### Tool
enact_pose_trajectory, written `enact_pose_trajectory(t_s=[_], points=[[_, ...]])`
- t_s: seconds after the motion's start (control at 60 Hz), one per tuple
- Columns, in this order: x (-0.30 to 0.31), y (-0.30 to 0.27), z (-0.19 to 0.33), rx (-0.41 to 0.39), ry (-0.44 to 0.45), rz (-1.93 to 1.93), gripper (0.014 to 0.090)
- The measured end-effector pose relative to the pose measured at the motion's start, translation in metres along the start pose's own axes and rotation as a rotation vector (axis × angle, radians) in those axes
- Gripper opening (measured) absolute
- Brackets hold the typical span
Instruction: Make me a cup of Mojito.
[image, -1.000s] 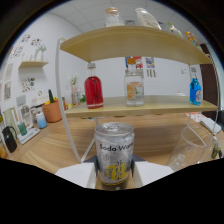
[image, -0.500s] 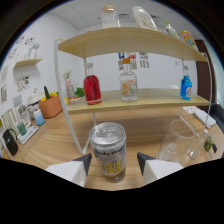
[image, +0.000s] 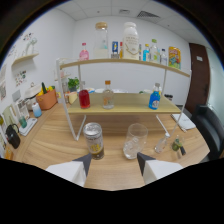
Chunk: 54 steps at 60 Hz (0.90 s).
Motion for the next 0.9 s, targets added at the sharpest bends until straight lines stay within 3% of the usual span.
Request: enact_pose_trajectory(t_s=[0.333,0.9], points=[[0.049,0.036,-0.021,-0.1,0.018,-0.031,0.0853],[0.067,0.042,-0.026,-0.103,-0.018,-0.047,0.0855]])
